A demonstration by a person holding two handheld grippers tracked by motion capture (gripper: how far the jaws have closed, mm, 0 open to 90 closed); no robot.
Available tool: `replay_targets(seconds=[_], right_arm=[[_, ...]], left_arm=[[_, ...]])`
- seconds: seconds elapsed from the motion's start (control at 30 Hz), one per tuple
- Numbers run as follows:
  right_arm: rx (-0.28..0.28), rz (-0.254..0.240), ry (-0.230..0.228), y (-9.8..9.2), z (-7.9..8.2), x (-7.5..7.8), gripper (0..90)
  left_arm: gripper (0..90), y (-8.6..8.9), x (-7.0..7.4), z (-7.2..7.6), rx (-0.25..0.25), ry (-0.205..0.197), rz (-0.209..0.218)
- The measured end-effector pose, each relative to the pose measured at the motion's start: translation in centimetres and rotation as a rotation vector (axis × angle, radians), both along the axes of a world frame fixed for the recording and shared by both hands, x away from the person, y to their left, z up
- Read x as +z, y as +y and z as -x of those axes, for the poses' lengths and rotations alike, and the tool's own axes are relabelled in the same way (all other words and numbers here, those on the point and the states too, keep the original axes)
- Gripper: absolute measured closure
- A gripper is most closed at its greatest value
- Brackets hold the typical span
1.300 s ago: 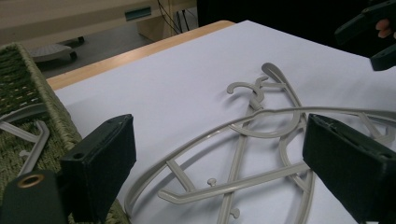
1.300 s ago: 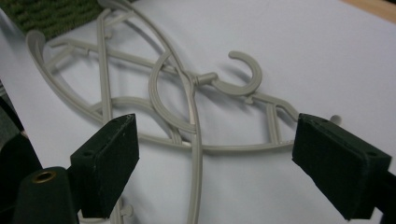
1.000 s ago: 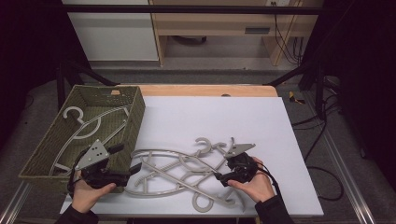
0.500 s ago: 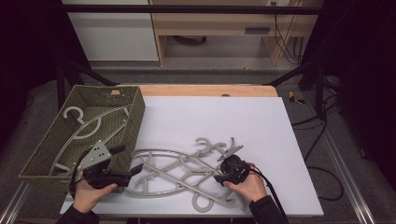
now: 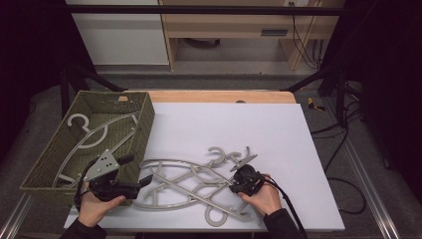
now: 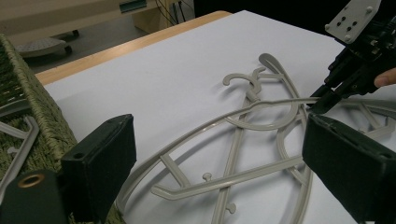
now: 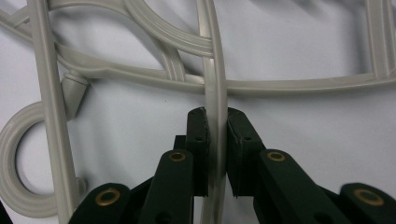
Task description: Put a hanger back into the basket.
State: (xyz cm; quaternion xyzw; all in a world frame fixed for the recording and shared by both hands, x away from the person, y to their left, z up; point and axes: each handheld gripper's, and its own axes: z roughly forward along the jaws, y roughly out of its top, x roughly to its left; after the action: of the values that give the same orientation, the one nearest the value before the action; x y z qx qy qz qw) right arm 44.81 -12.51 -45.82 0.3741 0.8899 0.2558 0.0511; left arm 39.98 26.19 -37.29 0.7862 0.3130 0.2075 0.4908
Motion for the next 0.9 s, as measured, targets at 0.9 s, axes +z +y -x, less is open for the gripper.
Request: replay_targets(seconds=[0.9], right_arm=[[0.046, -0.123, -0.051, -3.3, 1.0, 4.2, 82.7]], left_arm=[[9.9, -0.1, 0.9, 0.5, -0.029, 0.009, -0.007]])
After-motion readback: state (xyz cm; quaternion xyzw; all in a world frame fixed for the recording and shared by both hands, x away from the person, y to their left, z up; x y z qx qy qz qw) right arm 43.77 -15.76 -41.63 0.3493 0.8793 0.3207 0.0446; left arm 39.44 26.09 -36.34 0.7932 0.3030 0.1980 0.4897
